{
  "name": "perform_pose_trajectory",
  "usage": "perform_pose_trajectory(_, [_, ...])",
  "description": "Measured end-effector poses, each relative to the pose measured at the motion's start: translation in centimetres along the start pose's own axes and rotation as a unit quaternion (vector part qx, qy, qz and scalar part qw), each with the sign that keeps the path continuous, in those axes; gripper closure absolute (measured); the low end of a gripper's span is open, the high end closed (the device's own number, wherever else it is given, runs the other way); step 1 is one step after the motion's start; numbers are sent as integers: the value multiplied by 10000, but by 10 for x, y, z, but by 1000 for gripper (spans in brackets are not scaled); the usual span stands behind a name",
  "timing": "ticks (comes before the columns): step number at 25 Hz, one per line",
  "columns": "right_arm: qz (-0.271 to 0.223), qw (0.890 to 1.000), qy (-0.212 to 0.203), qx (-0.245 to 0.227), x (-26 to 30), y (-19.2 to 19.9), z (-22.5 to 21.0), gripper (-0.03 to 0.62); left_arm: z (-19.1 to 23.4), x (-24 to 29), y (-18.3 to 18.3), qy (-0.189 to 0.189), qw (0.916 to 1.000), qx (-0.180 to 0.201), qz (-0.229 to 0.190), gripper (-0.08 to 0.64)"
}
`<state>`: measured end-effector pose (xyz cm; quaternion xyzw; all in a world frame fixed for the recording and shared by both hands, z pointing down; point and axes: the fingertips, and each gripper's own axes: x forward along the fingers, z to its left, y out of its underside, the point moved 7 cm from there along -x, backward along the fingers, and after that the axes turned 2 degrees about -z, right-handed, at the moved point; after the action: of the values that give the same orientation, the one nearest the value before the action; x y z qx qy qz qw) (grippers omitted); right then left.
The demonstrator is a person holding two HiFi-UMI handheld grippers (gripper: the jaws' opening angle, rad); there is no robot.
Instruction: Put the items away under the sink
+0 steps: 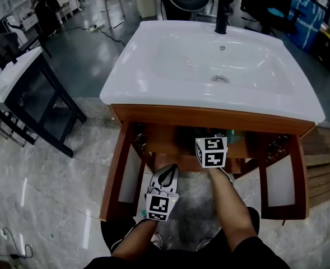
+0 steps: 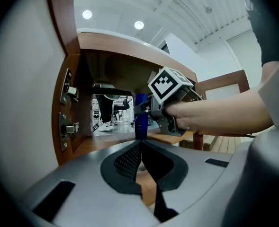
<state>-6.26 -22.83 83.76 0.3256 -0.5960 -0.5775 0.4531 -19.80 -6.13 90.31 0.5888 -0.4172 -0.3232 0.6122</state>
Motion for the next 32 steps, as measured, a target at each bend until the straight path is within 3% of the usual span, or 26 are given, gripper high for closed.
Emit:
perform_pose_trajectory(9, [-161,9998,7,-104,3,3,2,419,3,0,-1,-26,10000,-39,7,538])
perform_pose_trajectory(16, [-34,9999,-108,-72,3,10,3,374,4,-1,-3,-8,10000,-39,-26,538])
perform_pose_trajectory(22, [-314,9994,157,59,-38,12,4,339,3,0,-4,-37,9999,-110,-62,538])
perform_pose_trajectory(28, [-586,9977,340,-62,-101,17,11,432,1,4,-14,2,9996,-201,-204,538])
perform_pose_trajectory(32, [-749,9963,367,-197,-135,9,16,564,-5,2,-27,105,9994,-322,-117,538])
